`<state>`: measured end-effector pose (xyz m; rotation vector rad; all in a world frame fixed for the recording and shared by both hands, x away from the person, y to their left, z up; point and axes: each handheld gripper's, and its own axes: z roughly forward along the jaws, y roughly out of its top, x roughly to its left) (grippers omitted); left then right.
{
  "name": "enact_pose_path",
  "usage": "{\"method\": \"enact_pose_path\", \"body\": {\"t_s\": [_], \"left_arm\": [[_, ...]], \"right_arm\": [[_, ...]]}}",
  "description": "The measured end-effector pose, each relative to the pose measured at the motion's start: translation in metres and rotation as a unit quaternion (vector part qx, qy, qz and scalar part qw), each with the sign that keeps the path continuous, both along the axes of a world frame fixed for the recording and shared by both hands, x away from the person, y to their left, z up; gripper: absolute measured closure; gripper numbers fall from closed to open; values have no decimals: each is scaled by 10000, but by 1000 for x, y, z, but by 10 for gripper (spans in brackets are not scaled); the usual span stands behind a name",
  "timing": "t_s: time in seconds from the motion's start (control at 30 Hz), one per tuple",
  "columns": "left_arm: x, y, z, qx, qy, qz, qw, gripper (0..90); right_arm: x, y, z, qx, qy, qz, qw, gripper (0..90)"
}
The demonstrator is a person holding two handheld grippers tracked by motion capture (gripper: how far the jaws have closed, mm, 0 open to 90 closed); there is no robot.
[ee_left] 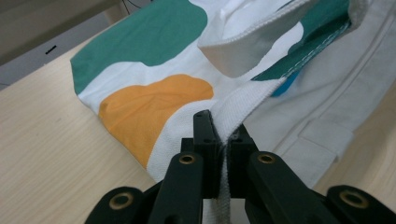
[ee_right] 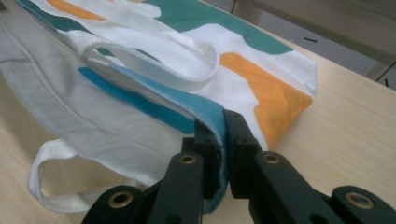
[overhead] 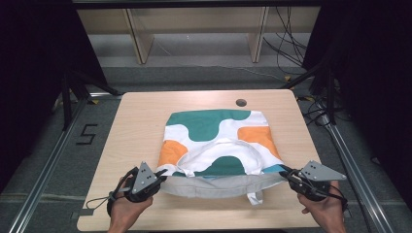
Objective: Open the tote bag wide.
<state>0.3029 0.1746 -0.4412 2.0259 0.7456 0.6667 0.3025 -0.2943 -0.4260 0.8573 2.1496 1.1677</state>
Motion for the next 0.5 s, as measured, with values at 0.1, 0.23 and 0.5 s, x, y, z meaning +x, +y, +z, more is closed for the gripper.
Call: {"method": "enact_pose_path", "body": {"t_s": [0.1,0.23,0.5], "left_arm": [[1,2,9,-47,-125,25,9999,861],[2,1,23,-161,-252,45,9995,864],[4,1,57,-317,-684,29,9971,867]], "right_arm": [[0,1,7,110,-56,-15,9999,856],[3,0,19,141,-191,53,9997,858],[4,-1,51,359,-391,52,9986,861]]}}
